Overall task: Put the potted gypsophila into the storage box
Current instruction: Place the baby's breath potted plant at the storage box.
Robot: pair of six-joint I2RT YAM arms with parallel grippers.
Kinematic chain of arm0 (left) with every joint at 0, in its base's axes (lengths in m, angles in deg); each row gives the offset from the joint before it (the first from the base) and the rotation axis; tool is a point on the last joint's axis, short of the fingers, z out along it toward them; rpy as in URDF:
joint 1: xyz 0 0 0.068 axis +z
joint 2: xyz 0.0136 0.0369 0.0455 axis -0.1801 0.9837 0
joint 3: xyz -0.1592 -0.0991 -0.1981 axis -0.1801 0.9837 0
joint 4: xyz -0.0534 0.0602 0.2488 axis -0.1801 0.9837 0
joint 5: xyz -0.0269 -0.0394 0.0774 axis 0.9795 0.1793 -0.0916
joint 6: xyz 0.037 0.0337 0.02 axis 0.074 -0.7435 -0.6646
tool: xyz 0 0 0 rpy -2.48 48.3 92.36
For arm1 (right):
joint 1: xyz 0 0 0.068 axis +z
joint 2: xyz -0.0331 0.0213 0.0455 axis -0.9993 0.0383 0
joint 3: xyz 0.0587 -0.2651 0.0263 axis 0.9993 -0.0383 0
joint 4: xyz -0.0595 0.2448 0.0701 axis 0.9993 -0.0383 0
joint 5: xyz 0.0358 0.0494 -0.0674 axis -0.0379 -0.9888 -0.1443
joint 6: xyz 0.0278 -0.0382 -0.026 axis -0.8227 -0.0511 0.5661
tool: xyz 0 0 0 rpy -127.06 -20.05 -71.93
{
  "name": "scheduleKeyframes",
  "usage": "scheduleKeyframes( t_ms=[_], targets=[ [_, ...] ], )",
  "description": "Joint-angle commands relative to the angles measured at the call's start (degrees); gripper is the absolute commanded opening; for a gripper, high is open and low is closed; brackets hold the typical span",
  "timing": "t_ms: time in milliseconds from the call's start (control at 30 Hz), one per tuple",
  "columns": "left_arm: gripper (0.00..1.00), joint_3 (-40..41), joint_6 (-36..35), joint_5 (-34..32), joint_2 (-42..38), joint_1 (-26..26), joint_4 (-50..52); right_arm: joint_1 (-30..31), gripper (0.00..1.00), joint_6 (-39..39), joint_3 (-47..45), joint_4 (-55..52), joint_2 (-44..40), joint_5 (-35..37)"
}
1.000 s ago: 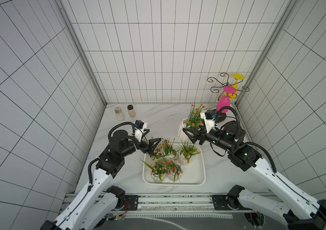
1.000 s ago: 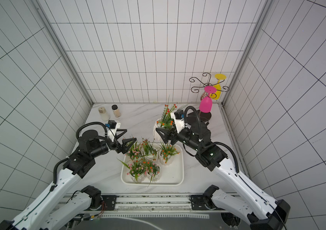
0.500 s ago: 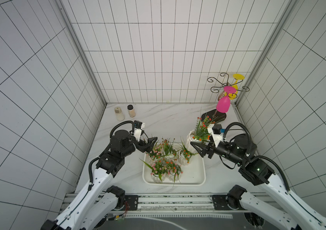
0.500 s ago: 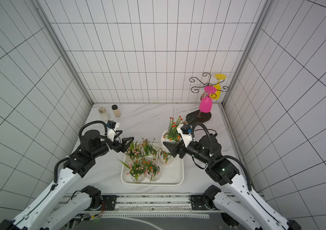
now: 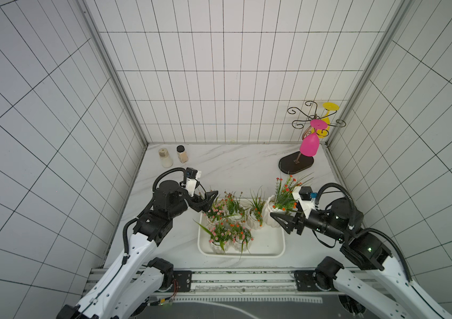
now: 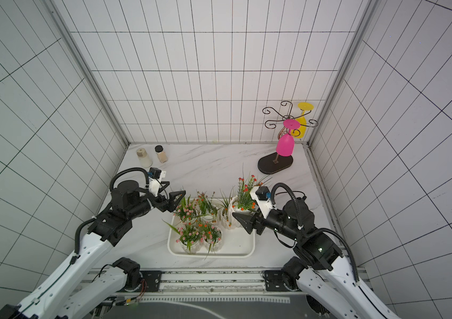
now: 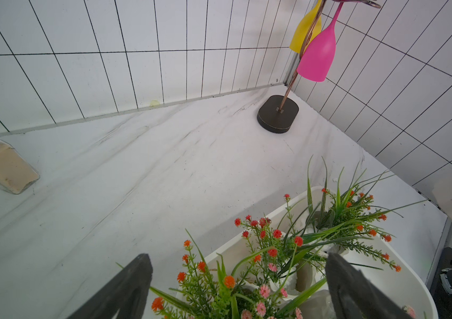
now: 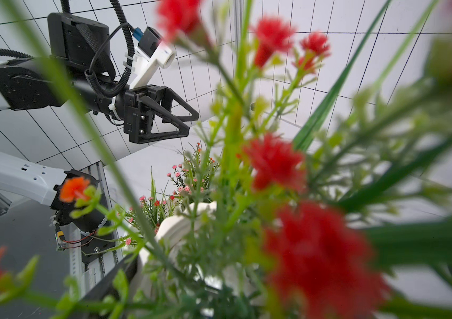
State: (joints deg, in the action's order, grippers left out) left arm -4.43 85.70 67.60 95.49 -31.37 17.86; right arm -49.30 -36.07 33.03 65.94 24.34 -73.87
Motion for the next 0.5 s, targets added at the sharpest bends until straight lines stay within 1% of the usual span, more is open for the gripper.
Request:
scheduleKeyframes(
  t_ms=[0,267,367,467],
  targets=[
    [0.97,-1.28,-0.4,1.27,-0.21,0.16,-0.81,-0.1,0.61,4.88,-3.12,0.81,-1.57,-3.87],
    [0.97,-1.16,-0.74,1.38,-0.09,0.16,-1.01,-0.17,0.64,13.55,-9.27,0.97,-4.37,-11.44],
    [0.97,-0.81,-0.3,1.8,-0.09,0.16,-1.34,-0.16,0.69,18.75,-10.24,-1.39,-4.4,-15.78],
    [0.97,-0.54,-0.08,2.74,-0.09,0.16,-1.47,-0.18,0.75,23.53,-10.94,-3.09,-3.92,-18.53]
  ],
)
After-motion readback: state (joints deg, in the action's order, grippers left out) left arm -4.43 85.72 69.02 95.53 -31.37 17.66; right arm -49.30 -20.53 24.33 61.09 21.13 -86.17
